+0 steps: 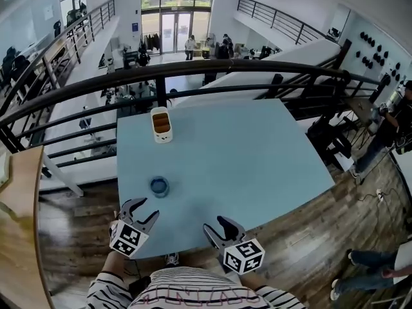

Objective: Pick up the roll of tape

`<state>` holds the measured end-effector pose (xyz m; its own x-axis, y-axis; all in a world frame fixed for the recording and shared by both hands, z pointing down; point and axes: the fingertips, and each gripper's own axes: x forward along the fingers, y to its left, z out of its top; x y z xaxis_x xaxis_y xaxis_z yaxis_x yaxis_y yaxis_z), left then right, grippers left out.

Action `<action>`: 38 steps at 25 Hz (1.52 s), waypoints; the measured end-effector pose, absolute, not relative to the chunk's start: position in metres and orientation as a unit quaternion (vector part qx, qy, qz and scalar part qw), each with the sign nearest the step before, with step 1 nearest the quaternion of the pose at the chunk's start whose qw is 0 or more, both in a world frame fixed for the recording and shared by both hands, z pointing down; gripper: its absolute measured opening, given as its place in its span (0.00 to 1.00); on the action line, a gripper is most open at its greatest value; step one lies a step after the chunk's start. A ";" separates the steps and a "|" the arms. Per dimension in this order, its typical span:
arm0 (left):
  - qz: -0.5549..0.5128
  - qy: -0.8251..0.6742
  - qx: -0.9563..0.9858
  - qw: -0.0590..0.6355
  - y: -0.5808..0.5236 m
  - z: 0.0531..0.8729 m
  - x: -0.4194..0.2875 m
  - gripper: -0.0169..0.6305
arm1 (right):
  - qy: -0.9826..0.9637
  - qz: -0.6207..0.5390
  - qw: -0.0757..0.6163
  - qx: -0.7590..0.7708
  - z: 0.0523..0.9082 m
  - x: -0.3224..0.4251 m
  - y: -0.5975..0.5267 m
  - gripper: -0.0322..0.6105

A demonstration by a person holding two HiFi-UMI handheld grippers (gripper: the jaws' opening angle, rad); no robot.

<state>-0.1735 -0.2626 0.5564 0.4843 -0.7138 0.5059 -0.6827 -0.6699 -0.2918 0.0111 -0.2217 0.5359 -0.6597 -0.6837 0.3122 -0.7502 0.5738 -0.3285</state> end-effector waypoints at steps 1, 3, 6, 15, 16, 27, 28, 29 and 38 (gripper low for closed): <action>-0.314 0.390 -0.865 0.029 -0.269 0.560 -0.174 0.32 | -0.881 0.224 0.076 0.411 0.538 0.008 -0.225 0.39; -0.337 0.358 -0.870 0.039 -0.281 0.566 -0.175 0.32 | -0.876 0.229 0.077 0.417 0.540 0.002 -0.230 0.39; -0.377 0.311 -0.870 0.063 -0.298 0.579 -0.176 0.32 | -0.871 0.235 0.084 0.424 0.546 -0.006 -0.236 0.39; -0.486 0.185 -0.848 0.104 -0.332 0.649 -0.179 0.32 | -0.848 0.252 0.097 0.456 0.562 -0.012 -0.243 0.39; -0.489 0.179 -0.847 0.102 -0.335 0.655 -0.178 0.32 | -0.844 0.254 0.097 0.462 0.564 -0.011 -0.244 0.39; -0.549 0.101 -0.825 0.092 -0.357 0.723 -0.176 0.32 | -0.803 0.280 0.095 0.518 0.580 0.002 -0.240 0.39; -0.553 0.095 -0.823 0.092 -0.358 0.728 -0.176 0.32 | -0.799 0.281 0.095 0.523 0.582 0.003 -0.240 0.39; -0.556 0.089 -0.821 0.093 -0.360 0.731 -0.176 0.32 | -0.795 0.283 0.095 0.528 0.583 0.005 -0.239 0.39; -0.584 0.029 -0.804 0.110 -0.365 0.748 -0.170 0.30 | -0.775 0.287 0.094 0.556 0.586 0.019 -0.242 0.39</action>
